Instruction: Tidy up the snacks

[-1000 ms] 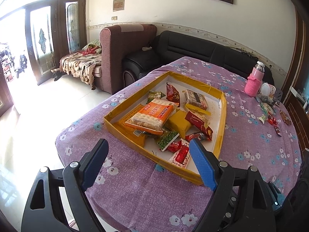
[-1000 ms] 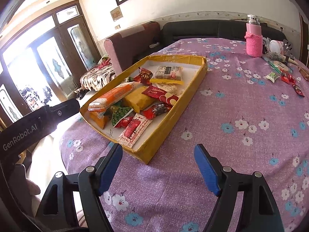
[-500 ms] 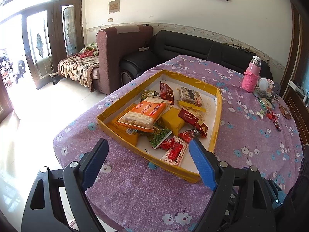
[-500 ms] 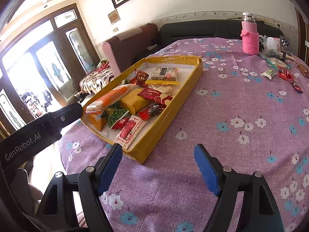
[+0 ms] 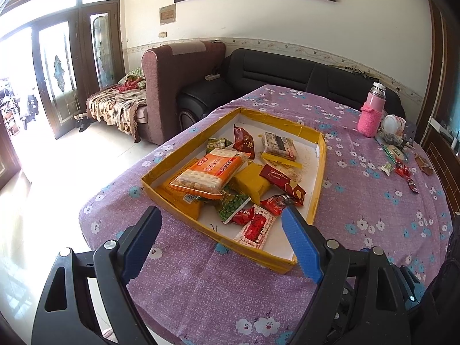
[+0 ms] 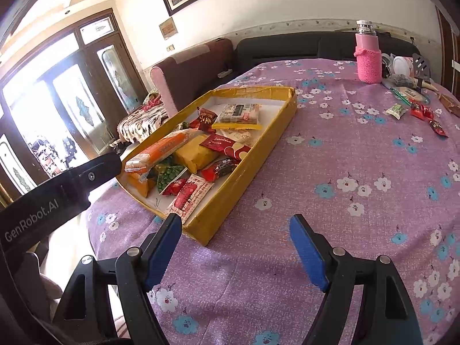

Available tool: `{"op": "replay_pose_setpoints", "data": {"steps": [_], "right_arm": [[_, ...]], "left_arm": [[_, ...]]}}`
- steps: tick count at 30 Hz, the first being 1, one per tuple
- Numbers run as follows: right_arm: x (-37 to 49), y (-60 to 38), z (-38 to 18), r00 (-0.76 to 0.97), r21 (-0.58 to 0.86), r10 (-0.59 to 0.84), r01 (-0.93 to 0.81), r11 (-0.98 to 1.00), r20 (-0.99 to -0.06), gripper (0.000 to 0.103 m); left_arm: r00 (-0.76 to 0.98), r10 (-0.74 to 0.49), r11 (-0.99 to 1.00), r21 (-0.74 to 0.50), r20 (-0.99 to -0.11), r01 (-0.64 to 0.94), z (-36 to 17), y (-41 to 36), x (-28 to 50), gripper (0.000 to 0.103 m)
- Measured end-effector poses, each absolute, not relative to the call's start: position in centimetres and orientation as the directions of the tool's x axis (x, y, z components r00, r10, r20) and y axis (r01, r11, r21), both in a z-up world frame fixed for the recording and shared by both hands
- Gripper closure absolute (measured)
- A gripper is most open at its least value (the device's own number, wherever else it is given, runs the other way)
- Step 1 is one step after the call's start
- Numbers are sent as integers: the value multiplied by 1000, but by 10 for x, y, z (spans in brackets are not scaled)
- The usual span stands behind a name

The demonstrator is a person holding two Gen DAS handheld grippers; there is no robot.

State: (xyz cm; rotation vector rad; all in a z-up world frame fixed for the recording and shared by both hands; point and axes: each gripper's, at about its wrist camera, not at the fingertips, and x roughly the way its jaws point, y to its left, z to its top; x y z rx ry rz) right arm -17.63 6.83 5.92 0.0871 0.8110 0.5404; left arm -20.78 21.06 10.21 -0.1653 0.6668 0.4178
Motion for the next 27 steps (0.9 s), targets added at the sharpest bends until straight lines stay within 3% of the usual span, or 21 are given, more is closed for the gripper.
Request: {"op": "replay_pose_setpoints", "data": {"steps": [5, 11, 16, 19, 22, 27], "right_arm": [[-180, 70, 62, 583, 251, 484, -436, 864, -653, 24], [-197, 69, 81, 668, 192, 483, -463, 865, -566, 24], [-206, 56, 95, 722, 157, 455, -443, 883, -522, 22], [-212, 47, 99, 745, 138, 431, -424, 895, -508, 19], [-214, 44, 99, 745, 139, 429, -421, 896, -512, 19], [-223, 50, 99, 729, 129, 450, -453, 882, -515, 19]], "left_arm": [[730, 373, 891, 1, -572, -455, 110, 207, -216, 17], [793, 520, 844, 46, -317, -535, 154, 189, -255, 16], [816, 566, 823, 11, -117, -568, 182, 174, -289, 0], [861, 496, 868, 16, -111, -497, 189, 164, -289, 0], [889, 427, 904, 51, -166, -425, 184, 155, -280, 0], [865, 447, 895, 114, -229, -432, 170, 153, -272, 0]]}}
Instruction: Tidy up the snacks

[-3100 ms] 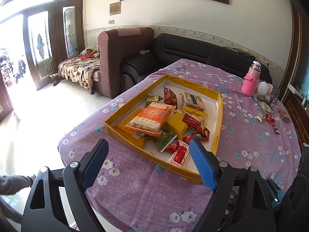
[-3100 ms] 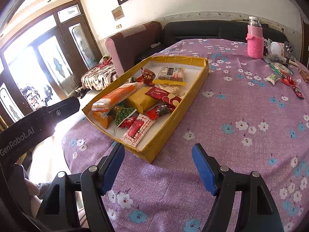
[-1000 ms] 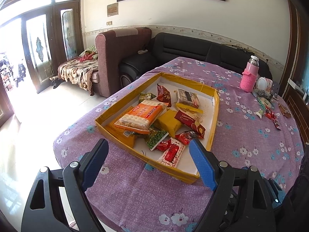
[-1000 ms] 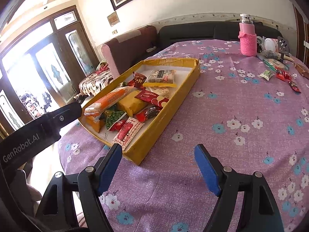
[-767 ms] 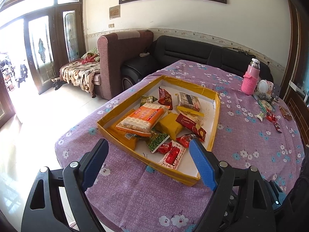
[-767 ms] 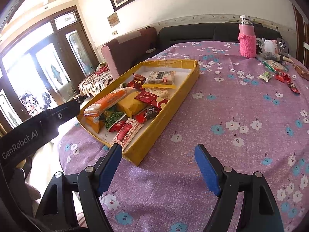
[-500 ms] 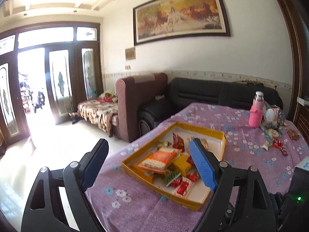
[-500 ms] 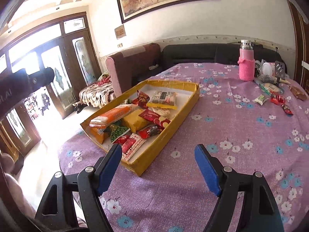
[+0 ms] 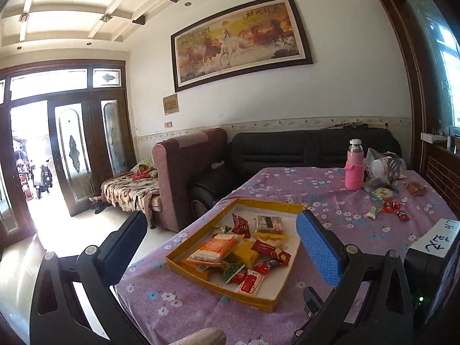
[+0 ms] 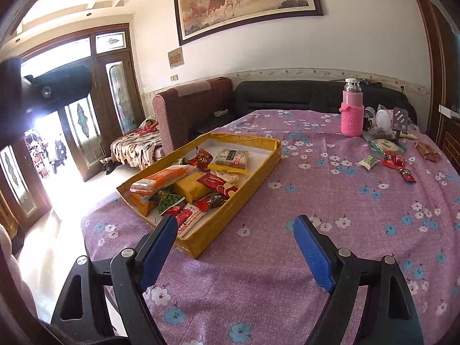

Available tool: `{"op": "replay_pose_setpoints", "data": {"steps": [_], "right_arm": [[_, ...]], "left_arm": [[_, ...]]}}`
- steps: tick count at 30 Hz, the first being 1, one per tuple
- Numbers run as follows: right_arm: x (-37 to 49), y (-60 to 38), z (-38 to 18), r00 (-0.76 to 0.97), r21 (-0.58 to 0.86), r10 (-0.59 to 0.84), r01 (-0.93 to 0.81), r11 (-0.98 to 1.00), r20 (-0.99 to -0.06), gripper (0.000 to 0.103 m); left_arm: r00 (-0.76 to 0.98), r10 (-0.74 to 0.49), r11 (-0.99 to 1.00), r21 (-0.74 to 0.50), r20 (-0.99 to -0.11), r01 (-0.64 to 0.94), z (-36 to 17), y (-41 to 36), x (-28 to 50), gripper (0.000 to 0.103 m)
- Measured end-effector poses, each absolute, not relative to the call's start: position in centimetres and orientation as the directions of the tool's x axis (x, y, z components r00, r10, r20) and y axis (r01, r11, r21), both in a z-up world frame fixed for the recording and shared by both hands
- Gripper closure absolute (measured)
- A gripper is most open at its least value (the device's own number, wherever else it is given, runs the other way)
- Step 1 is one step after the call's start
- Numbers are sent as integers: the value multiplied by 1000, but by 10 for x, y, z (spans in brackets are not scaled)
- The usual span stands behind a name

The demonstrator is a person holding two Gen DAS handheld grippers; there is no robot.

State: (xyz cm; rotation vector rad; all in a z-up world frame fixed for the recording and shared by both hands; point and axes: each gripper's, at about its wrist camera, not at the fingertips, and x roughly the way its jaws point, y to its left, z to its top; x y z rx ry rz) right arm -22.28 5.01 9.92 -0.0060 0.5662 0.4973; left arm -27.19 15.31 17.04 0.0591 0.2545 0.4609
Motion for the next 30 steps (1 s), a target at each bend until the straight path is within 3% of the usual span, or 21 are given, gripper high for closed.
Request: {"op": "replay_pose_setpoints", "data": {"steps": [6, 16, 21, 26, 30], "right_arm": [[-235, 59, 101, 725, 100, 463, -484, 869, -510, 19], [-263, 59, 113, 742, 49, 479, -519, 853, -469, 19], [-286, 24, 138, 826, 42, 413, -431, 901, -383, 19], [-324, -25, 184, 906, 50, 349, -347, 936, -241, 16], [-351, -78, 211, 934, 116, 314, -298, 948, -170, 5]], "left_arm": [[855, 407, 907, 32, -323, -419, 168, 168, -270, 0], [844, 358, 914, -34, -399, -403, 162, 180, -274, 0], [871, 301, 933, -69, -388, -353, 172, 174, -286, 0], [897, 288, 940, -80, -334, -332, 186, 165, -311, 0], [926, 200, 962, -117, -320, -248, 197, 163, -330, 0]]}}
